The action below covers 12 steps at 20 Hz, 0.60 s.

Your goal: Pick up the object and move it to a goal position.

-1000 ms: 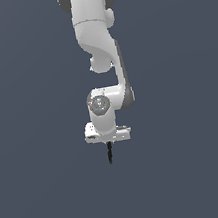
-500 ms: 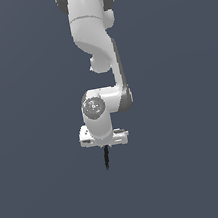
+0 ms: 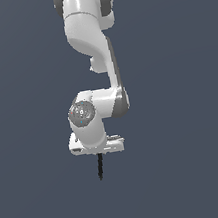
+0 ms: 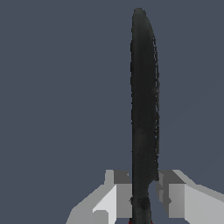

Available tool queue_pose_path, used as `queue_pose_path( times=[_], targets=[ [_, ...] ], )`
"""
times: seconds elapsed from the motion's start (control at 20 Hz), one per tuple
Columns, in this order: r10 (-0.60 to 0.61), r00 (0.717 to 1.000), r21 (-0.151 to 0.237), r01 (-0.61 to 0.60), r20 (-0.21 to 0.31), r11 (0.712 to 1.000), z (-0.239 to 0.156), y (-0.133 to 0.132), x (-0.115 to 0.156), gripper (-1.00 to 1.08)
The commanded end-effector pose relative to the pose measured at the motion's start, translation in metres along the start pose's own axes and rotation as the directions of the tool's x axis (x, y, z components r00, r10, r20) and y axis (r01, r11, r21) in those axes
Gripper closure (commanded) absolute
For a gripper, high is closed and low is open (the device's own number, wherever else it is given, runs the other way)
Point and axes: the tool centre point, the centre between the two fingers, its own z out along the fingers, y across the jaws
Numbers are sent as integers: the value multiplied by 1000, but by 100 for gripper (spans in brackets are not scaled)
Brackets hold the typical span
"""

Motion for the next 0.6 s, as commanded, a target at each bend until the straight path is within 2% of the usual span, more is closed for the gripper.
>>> queue_pose_path(
  times=[0.0, 0.55],
  targets=[
    [-1, 1000, 0, 1, 0, 1000, -6, 4, 8, 108],
    [-1, 1000, 0, 1, 0, 1000, -15, 9, 21, 108]
  ],
)
